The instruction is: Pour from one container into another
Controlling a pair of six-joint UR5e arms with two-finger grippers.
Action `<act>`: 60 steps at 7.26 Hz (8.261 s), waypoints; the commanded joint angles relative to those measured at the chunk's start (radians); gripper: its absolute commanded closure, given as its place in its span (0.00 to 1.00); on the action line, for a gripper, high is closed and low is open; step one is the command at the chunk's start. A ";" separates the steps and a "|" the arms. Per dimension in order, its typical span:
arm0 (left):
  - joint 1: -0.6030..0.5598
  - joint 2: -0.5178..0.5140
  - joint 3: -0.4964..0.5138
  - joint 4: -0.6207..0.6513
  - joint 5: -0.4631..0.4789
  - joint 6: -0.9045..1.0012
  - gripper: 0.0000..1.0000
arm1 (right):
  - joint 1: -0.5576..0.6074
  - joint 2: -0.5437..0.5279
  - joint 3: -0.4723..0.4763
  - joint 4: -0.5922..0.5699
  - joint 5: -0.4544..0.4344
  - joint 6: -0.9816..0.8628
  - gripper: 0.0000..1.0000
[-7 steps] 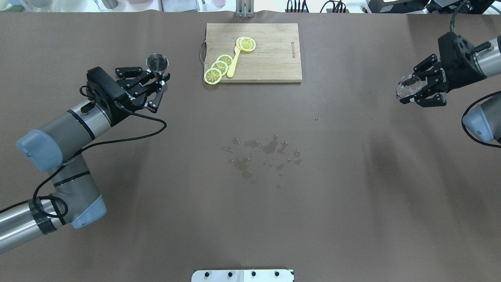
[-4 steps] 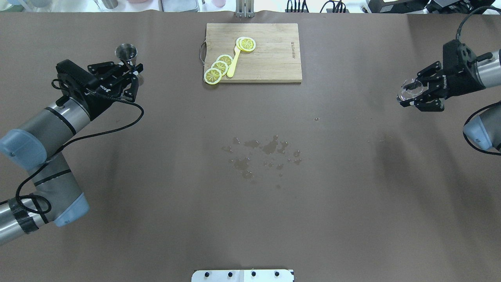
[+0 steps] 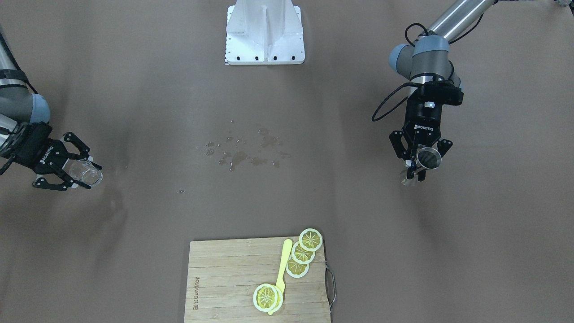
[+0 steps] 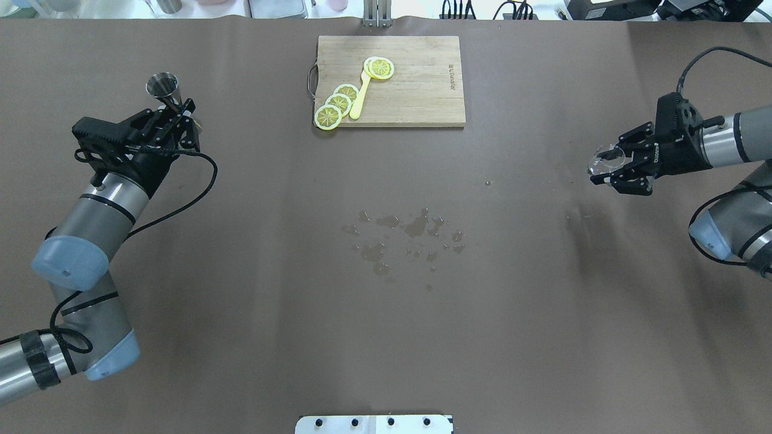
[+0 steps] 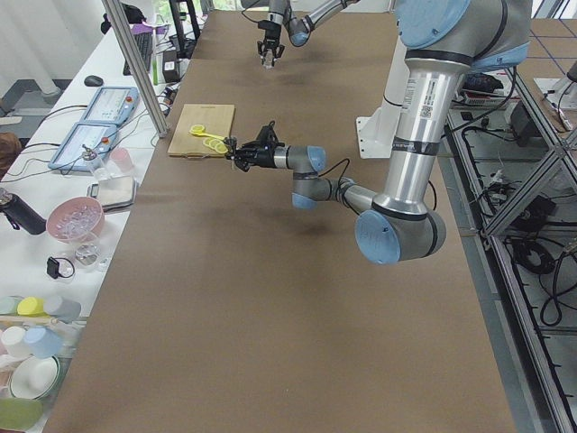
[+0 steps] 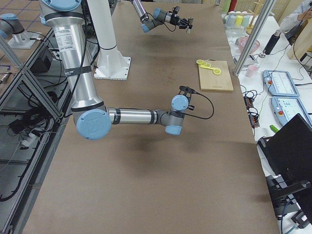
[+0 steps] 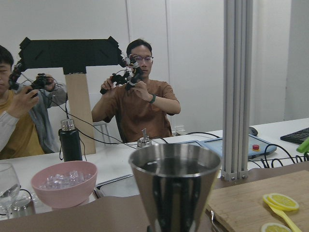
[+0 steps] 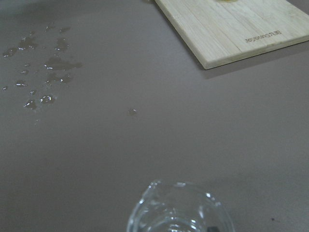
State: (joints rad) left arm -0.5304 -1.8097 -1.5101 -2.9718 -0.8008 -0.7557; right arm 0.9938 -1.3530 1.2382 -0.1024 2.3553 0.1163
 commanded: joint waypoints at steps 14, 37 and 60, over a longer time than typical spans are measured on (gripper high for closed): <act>0.047 -0.183 0.107 0.390 0.210 -0.479 1.00 | -0.101 0.031 -0.097 0.062 -0.085 0.034 0.67; 0.239 -0.183 0.123 0.861 0.456 -0.834 1.00 | 0.201 0.055 0.092 -0.440 0.037 0.043 0.00; 0.365 0.085 -0.318 0.855 0.488 -0.697 0.01 | 0.465 -0.064 0.236 -1.501 -0.073 0.052 0.00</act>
State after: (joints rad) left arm -0.1696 -1.7480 -1.7739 -2.1163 -0.3118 -1.4618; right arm 1.4559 -1.4173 1.4720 -1.6030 2.2753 0.1676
